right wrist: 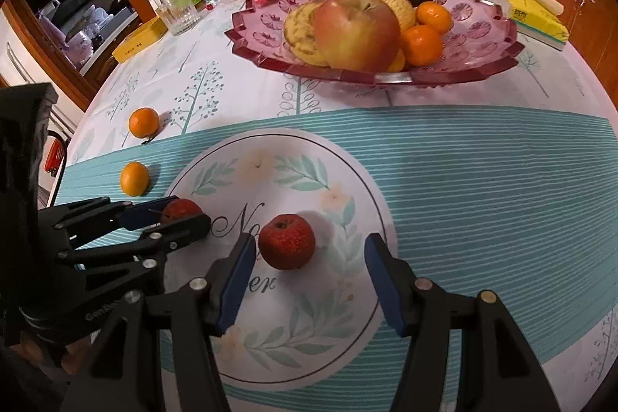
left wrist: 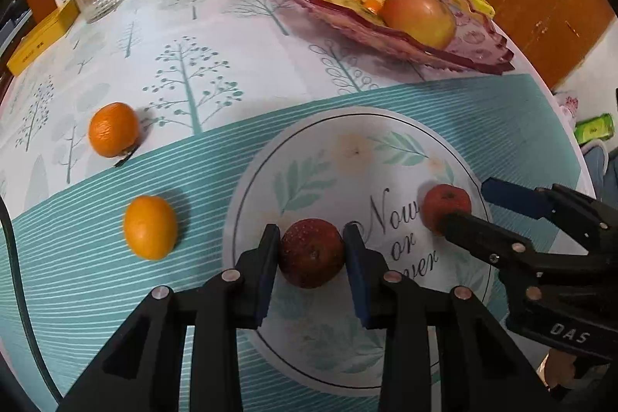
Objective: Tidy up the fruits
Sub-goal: 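Grasp a red fruit with the left gripper while the right gripper grasps the other red fruit, then carry both red fruits over the pink bowl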
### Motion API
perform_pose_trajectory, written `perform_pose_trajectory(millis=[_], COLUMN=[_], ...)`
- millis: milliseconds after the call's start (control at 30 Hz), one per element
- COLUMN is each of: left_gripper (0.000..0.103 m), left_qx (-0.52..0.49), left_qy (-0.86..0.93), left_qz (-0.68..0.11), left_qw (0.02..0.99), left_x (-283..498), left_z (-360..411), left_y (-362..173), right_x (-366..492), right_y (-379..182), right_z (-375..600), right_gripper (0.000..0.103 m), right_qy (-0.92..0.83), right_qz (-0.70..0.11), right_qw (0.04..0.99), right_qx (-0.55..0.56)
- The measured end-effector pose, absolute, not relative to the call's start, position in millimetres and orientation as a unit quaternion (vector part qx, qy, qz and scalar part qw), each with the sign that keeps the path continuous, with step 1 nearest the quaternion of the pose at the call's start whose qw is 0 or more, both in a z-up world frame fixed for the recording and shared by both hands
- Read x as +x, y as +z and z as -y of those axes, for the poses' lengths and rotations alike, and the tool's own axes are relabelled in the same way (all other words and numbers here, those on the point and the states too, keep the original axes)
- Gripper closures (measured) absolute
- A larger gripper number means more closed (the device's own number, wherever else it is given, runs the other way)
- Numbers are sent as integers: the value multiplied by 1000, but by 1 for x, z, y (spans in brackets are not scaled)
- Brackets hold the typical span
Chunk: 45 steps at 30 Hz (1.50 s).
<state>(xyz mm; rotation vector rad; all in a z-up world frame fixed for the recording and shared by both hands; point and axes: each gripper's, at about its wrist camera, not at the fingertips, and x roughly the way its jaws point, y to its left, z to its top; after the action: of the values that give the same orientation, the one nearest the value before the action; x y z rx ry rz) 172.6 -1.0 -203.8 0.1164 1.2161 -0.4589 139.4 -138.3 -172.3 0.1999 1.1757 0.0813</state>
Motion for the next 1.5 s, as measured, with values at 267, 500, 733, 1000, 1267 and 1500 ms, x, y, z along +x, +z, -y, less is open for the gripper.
perform_pose_trajectory(millis=[267, 500, 733, 1000, 1267, 1500], left_gripper=[71, 71, 71, 71, 71, 71], left_qx=[48, 42, 39, 55, 91, 129], left_qy=[-210, -207, -209, -218, -226, -219], left_qz=[-566, -569, -565, -540, -506, -468], left_qw=[795, 795, 797, 811, 827, 847], left_x=[173, 172, 169, 173, 192, 227], left_z=[-4, -3, 0, 8, 20, 44], left_y=[-200, -198, -175, -107, -43, 14], right_x=[145, 146, 143, 142, 146, 167], right_y=[-184, -184, -170, -110, -46, 6], right_z=[129, 122, 118, 131, 160, 190], right_gripper=[57, 70, 70, 70, 70, 70], right_qy=[51, 49, 65, 59, 45, 20], right_qz=[-567, -562, -562, -522, -478, -437], right_qw=[816, 821, 819, 847, 873, 898], right_qx=[100, 86, 94, 88, 83, 52])
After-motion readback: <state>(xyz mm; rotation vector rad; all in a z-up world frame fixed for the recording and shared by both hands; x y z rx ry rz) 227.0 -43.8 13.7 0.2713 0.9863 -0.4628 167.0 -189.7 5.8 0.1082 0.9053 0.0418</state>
